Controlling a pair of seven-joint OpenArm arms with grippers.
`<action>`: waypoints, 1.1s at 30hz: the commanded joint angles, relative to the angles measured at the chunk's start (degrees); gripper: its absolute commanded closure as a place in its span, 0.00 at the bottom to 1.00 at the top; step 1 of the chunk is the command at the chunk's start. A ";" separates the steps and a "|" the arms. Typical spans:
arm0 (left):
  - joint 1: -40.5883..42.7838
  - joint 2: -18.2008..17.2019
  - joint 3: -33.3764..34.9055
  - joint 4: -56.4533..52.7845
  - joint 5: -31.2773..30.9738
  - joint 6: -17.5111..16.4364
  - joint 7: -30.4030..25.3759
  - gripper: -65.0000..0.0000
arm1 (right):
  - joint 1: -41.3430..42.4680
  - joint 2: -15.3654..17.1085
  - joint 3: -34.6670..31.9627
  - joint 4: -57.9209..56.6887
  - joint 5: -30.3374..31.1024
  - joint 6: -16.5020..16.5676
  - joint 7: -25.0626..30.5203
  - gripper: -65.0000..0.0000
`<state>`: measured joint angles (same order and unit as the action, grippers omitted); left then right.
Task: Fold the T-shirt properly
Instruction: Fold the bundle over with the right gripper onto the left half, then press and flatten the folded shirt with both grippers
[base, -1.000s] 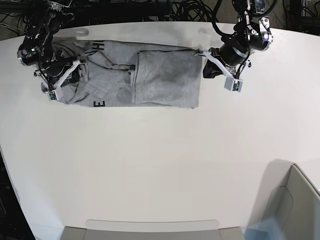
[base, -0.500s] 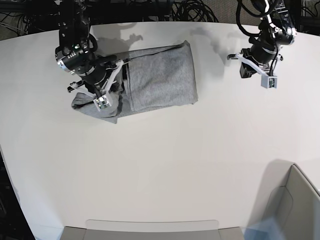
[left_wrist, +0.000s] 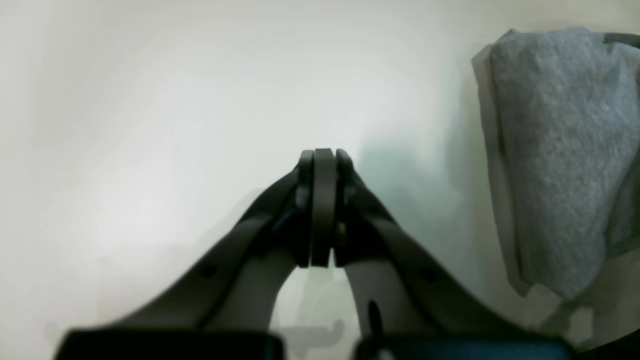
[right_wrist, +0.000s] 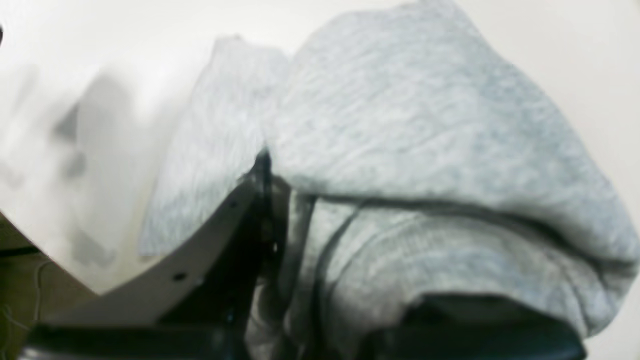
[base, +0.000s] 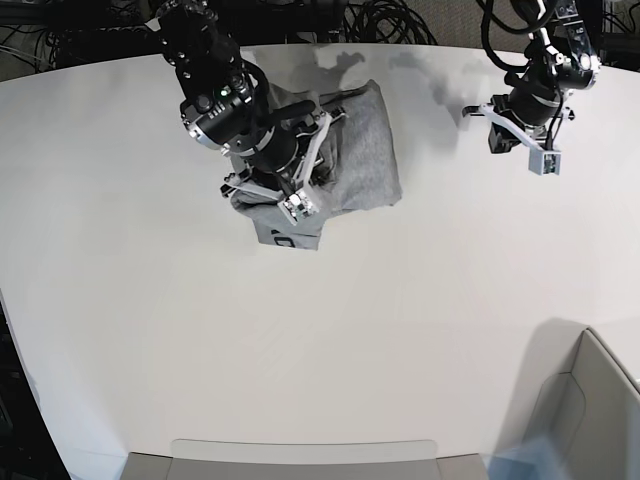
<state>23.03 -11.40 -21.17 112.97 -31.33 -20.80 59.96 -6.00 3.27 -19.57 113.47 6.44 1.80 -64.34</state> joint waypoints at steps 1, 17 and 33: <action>-0.04 -0.51 -0.24 0.75 -0.62 -0.17 -0.84 1.00 | 1.38 -0.50 -0.78 -0.11 0.11 -0.09 1.00 1.00; -0.04 -0.34 -0.24 0.66 -0.54 -0.17 -0.84 1.00 | 5.69 -2.96 -13.70 -3.01 -4.02 0.17 -5.16 0.63; -0.04 -0.16 0.20 0.66 -0.62 -0.17 -0.84 1.00 | 12.81 -8.32 -20.03 -13.82 -3.93 0.26 -2.52 0.63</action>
<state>23.03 -11.25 -20.93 112.79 -31.48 -20.80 59.96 6.35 -4.71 -39.57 98.83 2.76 1.93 -67.05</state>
